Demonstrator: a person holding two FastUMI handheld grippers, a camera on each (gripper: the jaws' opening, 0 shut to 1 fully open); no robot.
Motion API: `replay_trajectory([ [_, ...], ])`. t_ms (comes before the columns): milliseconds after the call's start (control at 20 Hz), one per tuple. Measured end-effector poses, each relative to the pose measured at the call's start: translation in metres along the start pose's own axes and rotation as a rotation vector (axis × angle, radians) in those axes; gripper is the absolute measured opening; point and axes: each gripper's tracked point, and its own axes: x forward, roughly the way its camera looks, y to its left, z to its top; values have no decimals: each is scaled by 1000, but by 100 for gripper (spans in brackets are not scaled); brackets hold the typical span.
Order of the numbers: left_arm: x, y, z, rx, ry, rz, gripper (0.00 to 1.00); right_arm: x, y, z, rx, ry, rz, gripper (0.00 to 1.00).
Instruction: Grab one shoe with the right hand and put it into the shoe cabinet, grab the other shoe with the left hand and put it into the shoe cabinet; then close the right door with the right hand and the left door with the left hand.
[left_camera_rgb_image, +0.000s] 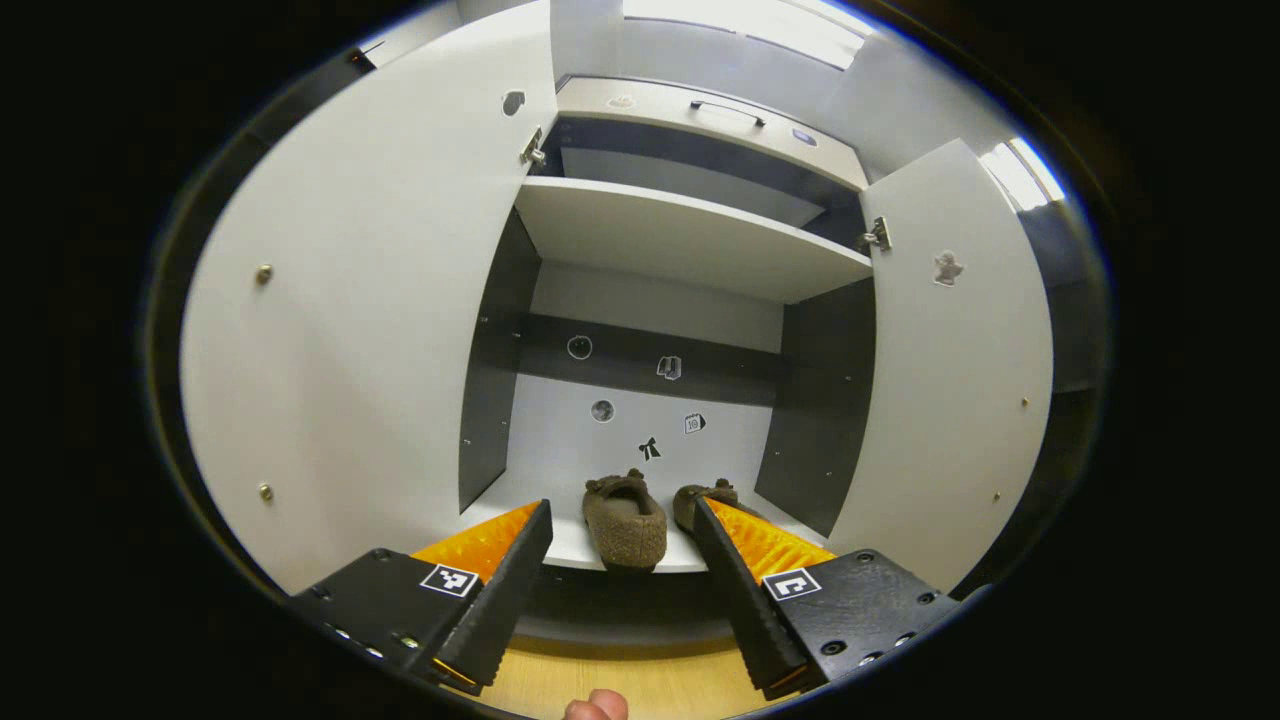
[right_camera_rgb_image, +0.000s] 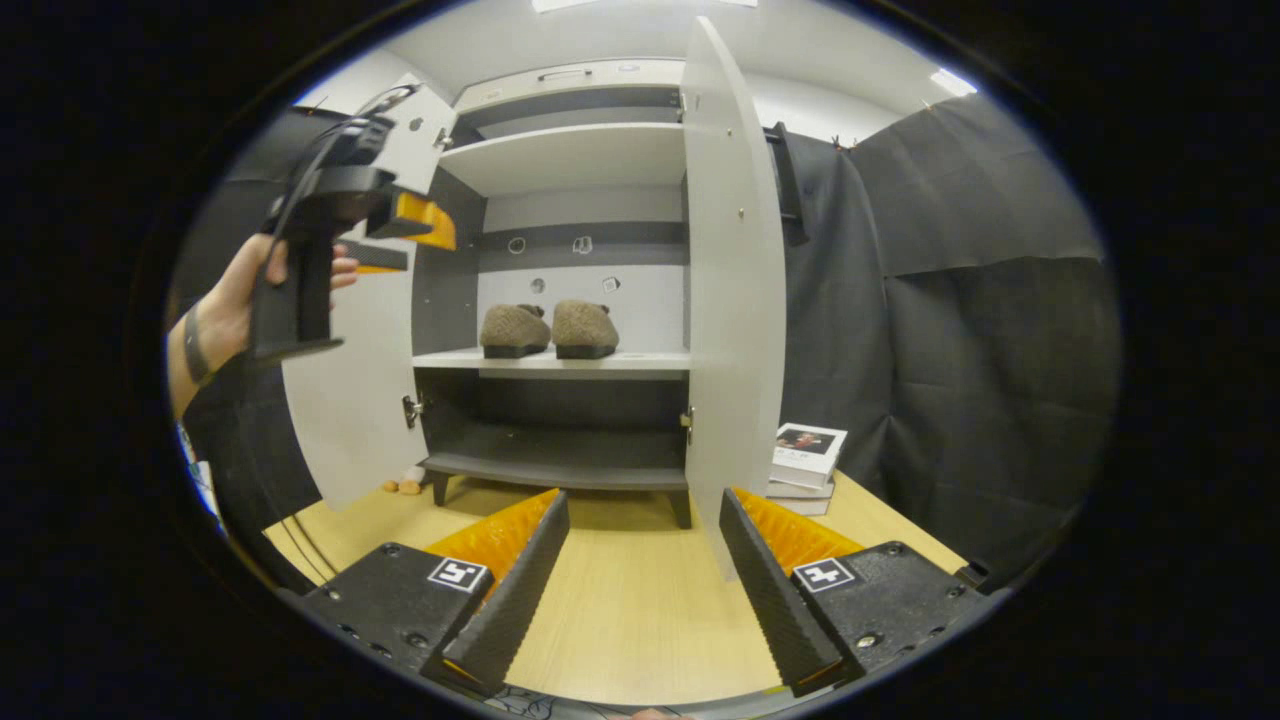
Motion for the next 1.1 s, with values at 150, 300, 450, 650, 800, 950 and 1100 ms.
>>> replay_trajectory([
  [150, -45, 3, -3, 94, -100, 14, 87, 1, -3, 7, 11, -10, -8, 96],
  [300, -77, -7, -30, 109, -60, 12, 91, 1, -3, 12, 9, -14, -13, 96],
  [450, -100, -11, -45, 107, -69, 21, 94, -1, 2, 16, 10, -34, -16, 96],
  [650, -130, -26, -73, 125, -54, 25, 94, -8, 9, 18, 28, -48, -2, 96],
  [800, -150, -29, -103, 110, -16, 33, 93, -14, 13, 17, 27, -52, 13, 96],
  [950, -157, -23, -123, 93, 28, 53, 93, -20, 14, 20, 19, -52, 20, 96],
  [1100, -160, -13, -127, 81, 30, 77, 94, -26, 13, 32, 6, -75, 23, 96],
])
